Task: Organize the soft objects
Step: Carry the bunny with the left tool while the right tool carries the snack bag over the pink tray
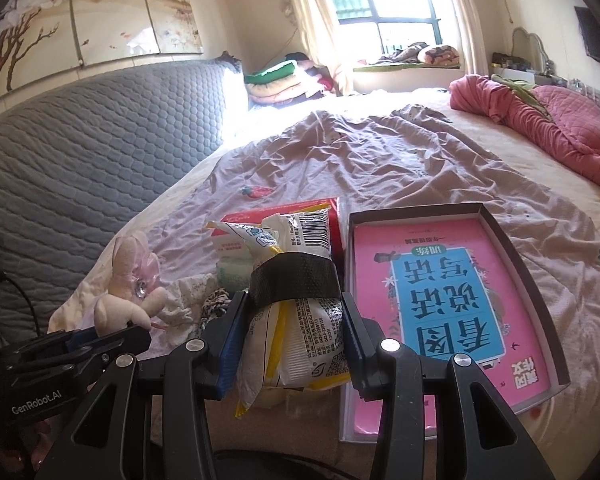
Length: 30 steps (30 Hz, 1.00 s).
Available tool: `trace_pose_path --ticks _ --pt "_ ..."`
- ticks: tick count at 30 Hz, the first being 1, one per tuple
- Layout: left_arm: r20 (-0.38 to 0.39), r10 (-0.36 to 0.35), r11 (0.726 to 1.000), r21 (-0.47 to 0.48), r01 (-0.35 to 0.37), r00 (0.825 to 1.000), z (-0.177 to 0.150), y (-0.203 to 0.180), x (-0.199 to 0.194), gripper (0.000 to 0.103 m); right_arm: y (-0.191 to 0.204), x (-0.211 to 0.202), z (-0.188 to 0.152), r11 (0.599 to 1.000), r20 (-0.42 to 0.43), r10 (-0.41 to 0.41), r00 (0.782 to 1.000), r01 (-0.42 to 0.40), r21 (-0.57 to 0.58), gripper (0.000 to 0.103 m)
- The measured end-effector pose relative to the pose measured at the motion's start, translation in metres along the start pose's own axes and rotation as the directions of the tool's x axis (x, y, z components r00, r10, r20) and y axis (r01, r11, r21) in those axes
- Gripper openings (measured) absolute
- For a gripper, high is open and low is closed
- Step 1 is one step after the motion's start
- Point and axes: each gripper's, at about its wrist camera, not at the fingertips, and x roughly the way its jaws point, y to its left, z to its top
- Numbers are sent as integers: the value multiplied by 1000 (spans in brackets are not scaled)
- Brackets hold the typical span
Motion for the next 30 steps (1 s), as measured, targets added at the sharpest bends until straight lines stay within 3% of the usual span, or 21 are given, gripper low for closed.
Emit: trace_pose_path --ticks 16,30 --pt "-88 -100 984 137 111 991 16 -87 60 36 -84 -6 -4 975 -4 -168 986 167 144 46" --pt "-232 -84 952 267 147 969 2 -139 111 36 -146 2 -19 944 -72 -256 964 266 194 46"
